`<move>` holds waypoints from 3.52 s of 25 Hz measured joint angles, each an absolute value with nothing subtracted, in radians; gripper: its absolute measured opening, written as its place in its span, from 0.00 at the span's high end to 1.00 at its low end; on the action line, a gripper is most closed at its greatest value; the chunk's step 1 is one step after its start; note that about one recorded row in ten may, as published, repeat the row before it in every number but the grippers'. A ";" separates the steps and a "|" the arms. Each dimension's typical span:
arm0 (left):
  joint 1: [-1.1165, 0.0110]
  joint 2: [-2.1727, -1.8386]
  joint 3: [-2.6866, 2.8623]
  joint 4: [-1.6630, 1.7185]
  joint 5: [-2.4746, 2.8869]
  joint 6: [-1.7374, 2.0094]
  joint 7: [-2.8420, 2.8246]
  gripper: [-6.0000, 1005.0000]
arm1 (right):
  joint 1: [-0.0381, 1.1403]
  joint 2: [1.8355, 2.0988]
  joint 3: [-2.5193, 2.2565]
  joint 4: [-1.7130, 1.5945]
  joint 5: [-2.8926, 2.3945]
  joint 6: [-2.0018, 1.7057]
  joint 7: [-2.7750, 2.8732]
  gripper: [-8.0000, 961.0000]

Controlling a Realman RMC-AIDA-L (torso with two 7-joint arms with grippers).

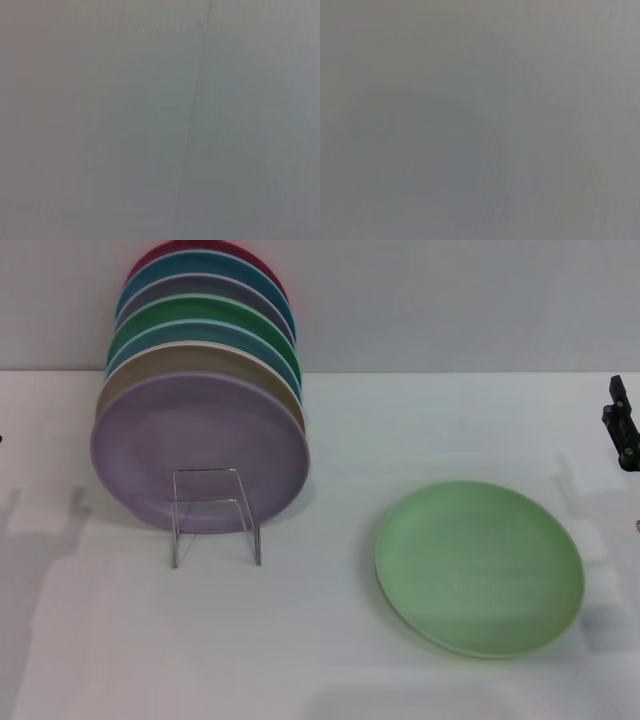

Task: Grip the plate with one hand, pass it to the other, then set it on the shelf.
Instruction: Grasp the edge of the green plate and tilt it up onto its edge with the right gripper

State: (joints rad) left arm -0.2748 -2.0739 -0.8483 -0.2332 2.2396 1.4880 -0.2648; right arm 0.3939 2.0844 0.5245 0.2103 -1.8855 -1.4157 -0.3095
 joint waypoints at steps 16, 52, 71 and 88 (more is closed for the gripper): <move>-0.279 -2.074 -0.848 -0.233 2.240 1.483 -0.264 0.19 | 0.383 2.086 0.526 0.287 -1.885 -1.417 -0.549 0.28; -0.279 -2.071 -0.848 -0.230 2.240 1.487 -0.264 0.19 | 0.362 2.068 1.913 1.473 -2.456 1.152 -0.464 0.28; -0.279 -2.074 -0.854 -0.247 2.240 1.496 -0.271 0.19 | 0.557 2.042 2.114 1.273 -2.674 1.540 -0.357 0.28; -0.275 -2.073 -0.861 -0.247 2.240 1.496 -0.273 0.19 | 0.581 2.042 2.107 1.101 -2.708 1.427 -0.389 0.32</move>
